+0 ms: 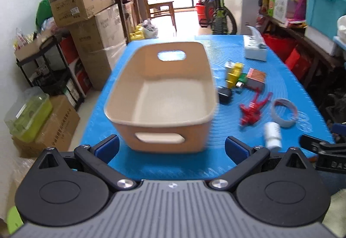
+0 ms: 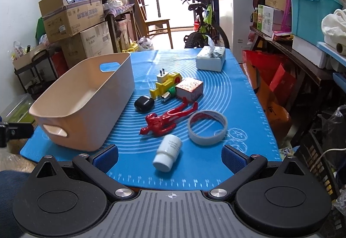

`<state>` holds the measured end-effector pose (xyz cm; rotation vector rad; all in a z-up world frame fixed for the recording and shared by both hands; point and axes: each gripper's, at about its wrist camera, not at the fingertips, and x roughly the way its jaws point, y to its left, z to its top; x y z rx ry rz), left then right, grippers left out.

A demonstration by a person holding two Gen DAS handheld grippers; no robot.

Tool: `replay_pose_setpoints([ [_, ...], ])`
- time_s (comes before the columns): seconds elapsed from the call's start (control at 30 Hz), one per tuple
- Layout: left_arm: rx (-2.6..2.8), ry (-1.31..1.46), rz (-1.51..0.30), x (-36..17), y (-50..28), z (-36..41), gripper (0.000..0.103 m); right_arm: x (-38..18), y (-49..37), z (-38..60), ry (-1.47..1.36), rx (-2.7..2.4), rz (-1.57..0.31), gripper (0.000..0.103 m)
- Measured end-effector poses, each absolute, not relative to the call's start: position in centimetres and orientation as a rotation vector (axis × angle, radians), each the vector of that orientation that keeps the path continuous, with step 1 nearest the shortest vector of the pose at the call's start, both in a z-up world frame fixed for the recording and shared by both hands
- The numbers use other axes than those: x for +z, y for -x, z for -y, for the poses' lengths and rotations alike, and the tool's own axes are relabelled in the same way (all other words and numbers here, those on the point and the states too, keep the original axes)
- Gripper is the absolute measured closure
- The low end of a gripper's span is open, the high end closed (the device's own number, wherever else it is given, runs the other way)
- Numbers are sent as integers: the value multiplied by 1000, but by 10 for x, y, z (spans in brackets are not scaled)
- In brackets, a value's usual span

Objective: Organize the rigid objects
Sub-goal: 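Grasp the white pill bottle with the right gripper while the left gripper grips the basket rim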

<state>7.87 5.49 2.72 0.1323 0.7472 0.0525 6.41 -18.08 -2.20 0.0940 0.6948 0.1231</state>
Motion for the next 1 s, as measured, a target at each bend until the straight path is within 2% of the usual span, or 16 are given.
replay_pose_setpoints([
  [0.43, 177, -50, -886, 19, -196, -142, 2, -66, -149, 163, -84, 24, -811, 3],
  [0.47, 185, -44, -901, 16, -202, -146, 13, -70, -151, 163, -79, 19, -819, 4],
  [0.5, 187, -27, -921, 12, -208, -151, 20, -74, -155, 161, -70, 13, -831, 4],
  [0.53, 190, -13, -948, 8, -213, -154, 25, -77, -158, 159, -63, 10, -840, 5],
  [0.6, 197, 6, -998, -3, -224, -161, 29, -84, -163, 156, -49, 2, -862, 5],
  [0.7, 197, 8, -1043, -16, -230, -163, 46, -92, -168, 154, -36, -3, -894, 8],
  [0.77, 186, 11, -1066, -23, -231, -164, 66, -98, -171, 152, -20, -9, -910, 10],
  [0.83, 173, 25, -1093, -29, -231, -165, 79, -102, -175, 150, -9, -7, -927, 15],
  [0.93, 171, 24, -1124, -35, -233, -169, 84, -107, -179, 147, -2, -7, -947, 23],
  [0.97, 169, 26, -1127, -36, -234, -170, 90, -108, -181, 146, -4, -6, -952, 25],
  [1.0, 175, 23, -1126, -35, -234, -171, 90, -109, -182, 146, -5, -6, -956, 32],
])
